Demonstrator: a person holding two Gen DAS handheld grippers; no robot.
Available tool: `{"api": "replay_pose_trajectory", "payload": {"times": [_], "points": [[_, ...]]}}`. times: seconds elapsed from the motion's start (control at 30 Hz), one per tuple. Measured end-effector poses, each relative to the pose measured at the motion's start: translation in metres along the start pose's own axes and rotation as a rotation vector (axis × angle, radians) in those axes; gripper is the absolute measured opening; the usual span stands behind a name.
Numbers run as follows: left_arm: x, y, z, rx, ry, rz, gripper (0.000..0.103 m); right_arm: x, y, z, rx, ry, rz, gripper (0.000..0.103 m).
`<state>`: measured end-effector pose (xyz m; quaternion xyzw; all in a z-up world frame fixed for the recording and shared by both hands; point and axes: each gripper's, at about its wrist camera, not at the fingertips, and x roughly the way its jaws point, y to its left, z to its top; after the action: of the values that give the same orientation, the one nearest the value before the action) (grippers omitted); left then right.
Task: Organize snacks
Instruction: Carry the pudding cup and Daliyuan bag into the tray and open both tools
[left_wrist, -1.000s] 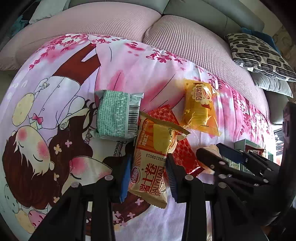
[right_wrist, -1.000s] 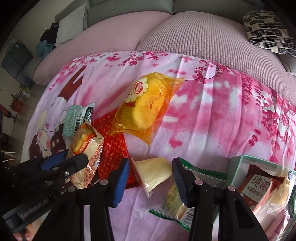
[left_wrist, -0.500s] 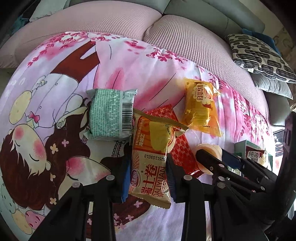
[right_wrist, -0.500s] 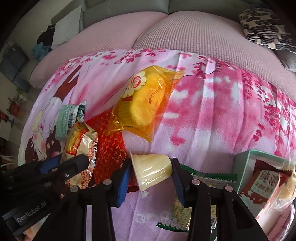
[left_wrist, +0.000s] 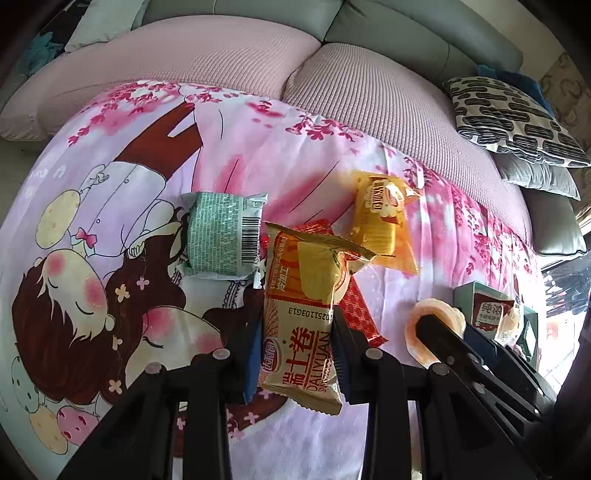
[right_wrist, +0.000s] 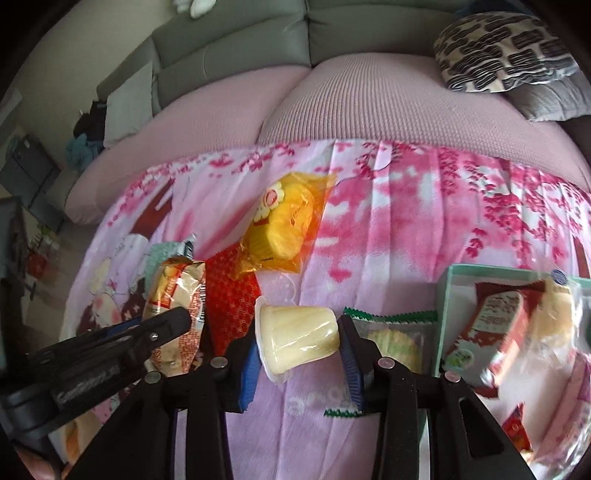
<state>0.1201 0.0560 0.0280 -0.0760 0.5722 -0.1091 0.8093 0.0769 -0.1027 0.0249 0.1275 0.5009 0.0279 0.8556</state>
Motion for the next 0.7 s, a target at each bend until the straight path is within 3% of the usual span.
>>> {"api": "replay_pose_trajectory", "payload": {"times": [0.7], "points": [[-0.039, -0.048, -0.022, 0.109, -0.082, -0.042, 0.035, -0.076, -0.042, -0.036, 0.158, -0.133, -0.067, 0.041]]}}
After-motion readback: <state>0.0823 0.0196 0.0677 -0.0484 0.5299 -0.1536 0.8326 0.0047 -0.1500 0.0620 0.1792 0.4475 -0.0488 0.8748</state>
